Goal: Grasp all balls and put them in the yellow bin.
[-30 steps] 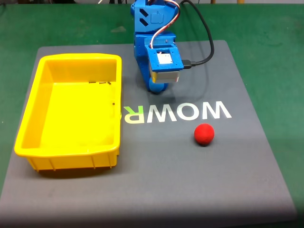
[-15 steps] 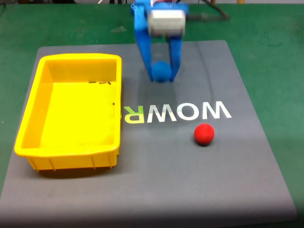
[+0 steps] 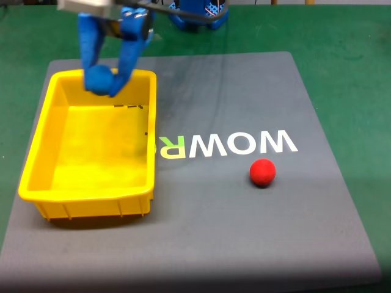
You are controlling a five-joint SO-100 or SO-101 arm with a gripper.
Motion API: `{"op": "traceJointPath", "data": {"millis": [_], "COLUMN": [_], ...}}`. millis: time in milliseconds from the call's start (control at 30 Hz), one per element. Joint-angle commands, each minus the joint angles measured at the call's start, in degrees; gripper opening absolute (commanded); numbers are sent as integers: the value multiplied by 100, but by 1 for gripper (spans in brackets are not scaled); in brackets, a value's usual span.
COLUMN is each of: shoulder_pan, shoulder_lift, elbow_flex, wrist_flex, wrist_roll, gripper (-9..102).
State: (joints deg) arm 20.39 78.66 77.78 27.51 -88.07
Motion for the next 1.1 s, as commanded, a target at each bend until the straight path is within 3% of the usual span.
{"op": "traceJointPath", "data": {"millis": [0, 300, 467, 567, 867, 1067], "shoulder_pan": [281, 404, 352, 334, 114, -721], "shoulder_lift": [0, -105, -97, -70, -18, 229], "elbow_flex": [-439, -387, -387, -387, -387, -378], "wrist_flex": [-105, -26, 35, 97, 211, 492], "wrist_roll": [-70, -97, 26, 105, 9, -62], "gripper": [0, 1, 24, 30, 32, 33]}}
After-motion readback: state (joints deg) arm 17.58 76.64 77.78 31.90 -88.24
